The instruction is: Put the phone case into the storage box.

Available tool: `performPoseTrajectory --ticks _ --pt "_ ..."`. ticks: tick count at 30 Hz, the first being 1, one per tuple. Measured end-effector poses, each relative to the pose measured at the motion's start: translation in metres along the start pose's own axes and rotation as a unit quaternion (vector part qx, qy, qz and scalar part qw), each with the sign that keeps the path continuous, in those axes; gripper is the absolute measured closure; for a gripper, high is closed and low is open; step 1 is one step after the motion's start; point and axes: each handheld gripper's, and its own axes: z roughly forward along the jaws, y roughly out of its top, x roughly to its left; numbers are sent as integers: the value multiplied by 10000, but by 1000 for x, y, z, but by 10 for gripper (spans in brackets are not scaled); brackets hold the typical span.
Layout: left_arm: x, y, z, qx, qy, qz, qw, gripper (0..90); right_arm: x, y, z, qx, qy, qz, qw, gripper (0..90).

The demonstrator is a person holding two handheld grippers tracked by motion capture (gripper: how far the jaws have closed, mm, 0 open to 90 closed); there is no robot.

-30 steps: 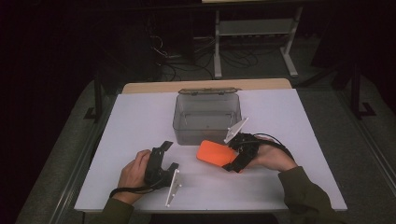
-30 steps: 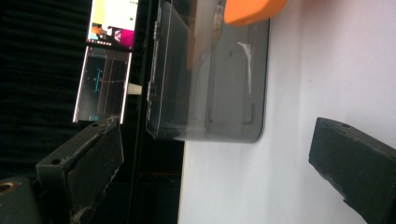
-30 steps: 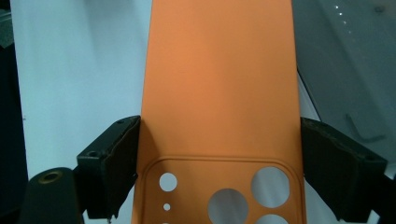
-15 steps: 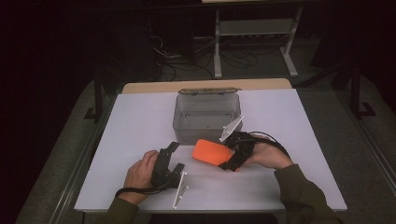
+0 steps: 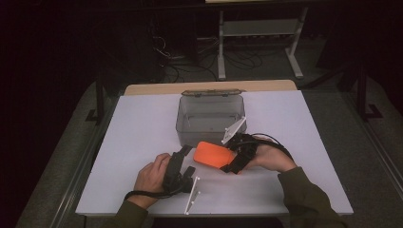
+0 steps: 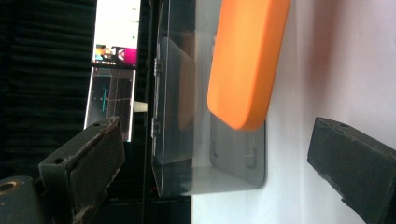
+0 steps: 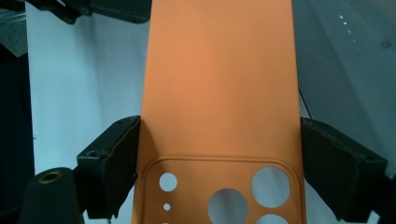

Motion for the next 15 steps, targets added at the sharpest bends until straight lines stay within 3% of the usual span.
performPoseTrajectory --ticks 15 --pt "0 17 11 -38 86 98 9999 36 1 1 0 -16 -1 2 10000 153"
